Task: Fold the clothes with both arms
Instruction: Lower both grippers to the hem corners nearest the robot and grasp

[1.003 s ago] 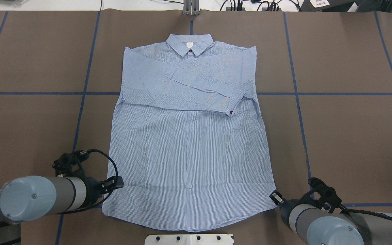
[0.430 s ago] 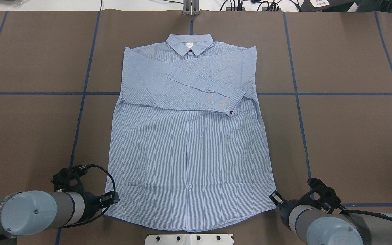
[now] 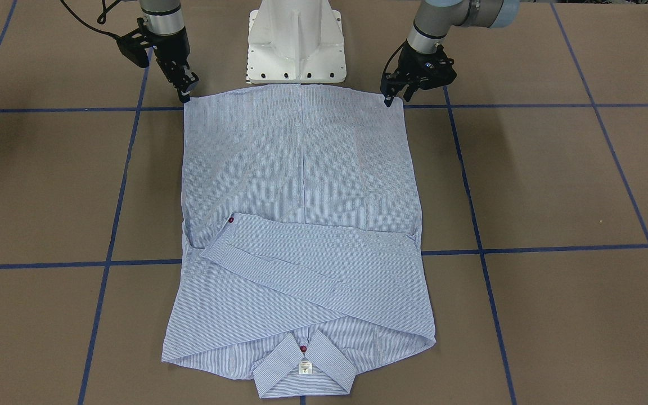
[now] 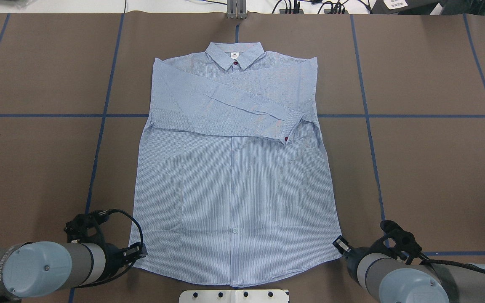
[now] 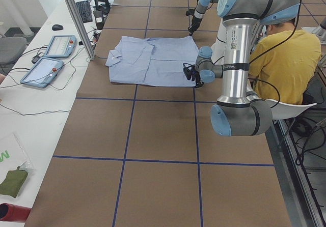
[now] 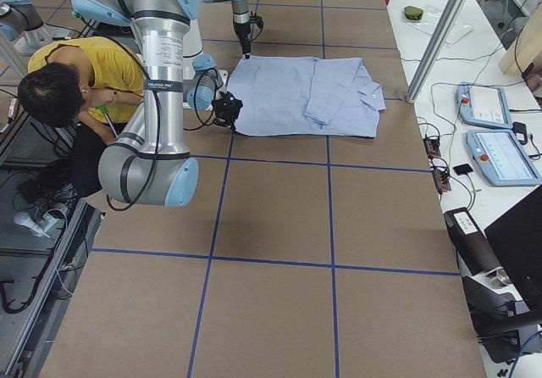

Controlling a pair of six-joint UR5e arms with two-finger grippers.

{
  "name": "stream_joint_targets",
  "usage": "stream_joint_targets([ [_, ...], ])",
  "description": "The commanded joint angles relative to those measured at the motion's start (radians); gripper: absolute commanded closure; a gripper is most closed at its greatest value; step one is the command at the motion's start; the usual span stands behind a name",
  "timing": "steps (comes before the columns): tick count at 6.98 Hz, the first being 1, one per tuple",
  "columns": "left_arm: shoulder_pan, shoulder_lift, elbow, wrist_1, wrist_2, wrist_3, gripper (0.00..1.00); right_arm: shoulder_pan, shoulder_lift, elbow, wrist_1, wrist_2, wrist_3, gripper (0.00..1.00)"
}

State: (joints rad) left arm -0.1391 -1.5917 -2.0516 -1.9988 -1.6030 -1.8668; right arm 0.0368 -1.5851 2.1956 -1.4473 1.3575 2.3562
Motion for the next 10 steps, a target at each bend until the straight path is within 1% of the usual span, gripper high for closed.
stream_joint_targets([
  [1,0.007,0.001,0.001,0.000,0.000,-0.012,0.56,0.000,0.001,-0.001,0.001,0.000,0.000,1.00],
  [2,0.006,0.001,-0.002,0.000,0.000,-0.038,0.83,0.000,0.001,-0.001,-0.001,0.000,0.000,1.00],
  [4,0.001,0.004,-0.007,0.000,0.000,-0.038,0.89,0.000,-0.001,-0.001,-0.001,0.000,0.000,1.00],
  [5,0.001,0.019,-0.009,0.002,0.002,-0.038,0.88,0.000,0.001,-0.001,0.001,0.000,0.000,1.00],
  [6,0.003,0.030,-0.009,0.000,0.002,-0.038,0.85,0.000,0.001,-0.001,-0.001,0.000,0.000,1.00],
  [8,0.004,0.030,-0.009,0.000,0.002,-0.038,0.87,-0.002,0.001,-0.001,0.001,0.000,0.002,1.00],
  [9,0.004,0.030,-0.009,0.000,0.002,-0.038,1.00,0.000,0.001,-0.001,-0.001,0.000,0.000,1.00],
  [10,0.004,0.029,-0.018,0.000,0.000,-0.040,1.00,0.000,-0.001,-0.001,0.001,0.000,0.000,1.00],
])
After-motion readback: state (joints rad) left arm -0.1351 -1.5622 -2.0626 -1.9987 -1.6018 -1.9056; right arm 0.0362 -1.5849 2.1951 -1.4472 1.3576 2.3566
